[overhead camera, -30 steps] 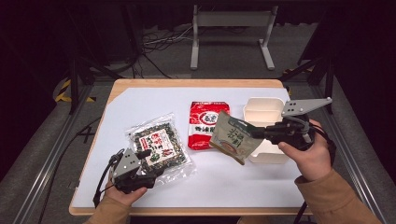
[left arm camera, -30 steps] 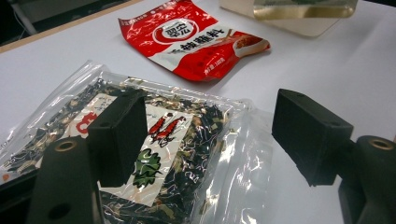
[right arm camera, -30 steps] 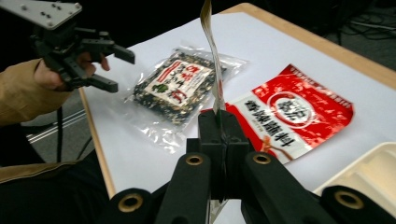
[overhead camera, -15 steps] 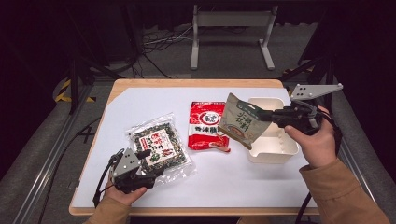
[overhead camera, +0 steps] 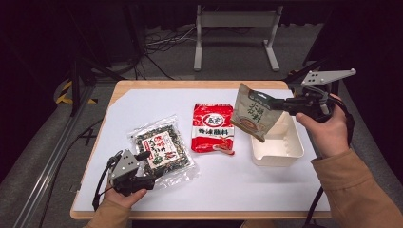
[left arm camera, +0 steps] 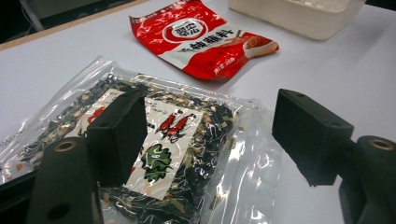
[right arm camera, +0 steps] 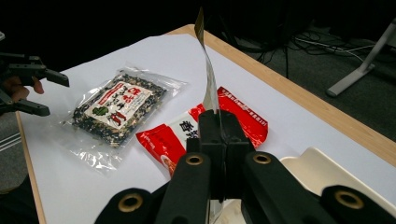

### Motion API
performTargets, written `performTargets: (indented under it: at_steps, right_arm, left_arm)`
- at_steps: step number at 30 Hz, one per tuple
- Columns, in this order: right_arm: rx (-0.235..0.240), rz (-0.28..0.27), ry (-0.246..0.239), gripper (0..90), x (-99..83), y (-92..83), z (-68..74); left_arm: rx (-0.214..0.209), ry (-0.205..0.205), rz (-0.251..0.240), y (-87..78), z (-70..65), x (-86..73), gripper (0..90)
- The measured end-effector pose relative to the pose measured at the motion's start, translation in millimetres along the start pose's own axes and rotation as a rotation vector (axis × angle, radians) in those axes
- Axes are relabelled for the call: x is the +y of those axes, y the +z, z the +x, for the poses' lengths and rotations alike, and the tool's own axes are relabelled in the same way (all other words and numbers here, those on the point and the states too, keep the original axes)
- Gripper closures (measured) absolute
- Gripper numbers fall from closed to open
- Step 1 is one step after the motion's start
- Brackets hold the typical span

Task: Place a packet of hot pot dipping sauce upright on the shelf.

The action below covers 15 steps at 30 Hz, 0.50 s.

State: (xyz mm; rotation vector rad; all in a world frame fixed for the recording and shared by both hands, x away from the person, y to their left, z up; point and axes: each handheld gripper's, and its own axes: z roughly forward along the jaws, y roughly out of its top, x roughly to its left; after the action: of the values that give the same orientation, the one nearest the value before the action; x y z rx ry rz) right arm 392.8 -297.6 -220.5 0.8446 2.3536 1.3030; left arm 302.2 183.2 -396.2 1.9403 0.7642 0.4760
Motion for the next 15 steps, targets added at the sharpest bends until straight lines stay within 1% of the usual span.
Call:
performTargets:
  at_steps: [1,7,13,15]
  right_arm:
    - [-0.003,-0.001,0.005,89.9,1.1,-0.3,-1.7]
    - [-0.029,0.007,-0.006,89.9,6.9,-1.0,-12.4]
    - [-0.057,0.012,-0.004,89.8,12.0,-0.9,-22.8]
    - [-0.064,0.016,-0.014,89.8,14.2,-0.9,-26.8]
  left_arm:
    - [0.004,-0.004,0.000,-0.6,0.8,-0.4,27.2]
    - [0.020,-0.028,-0.011,-4.2,7.1,-2.0,27.2]
    - [0.046,-0.043,-0.026,-5.2,17.2,-1.9,27.2]
    - [0.047,-0.057,-0.030,-5.5,20.0,-2.7,27.2]
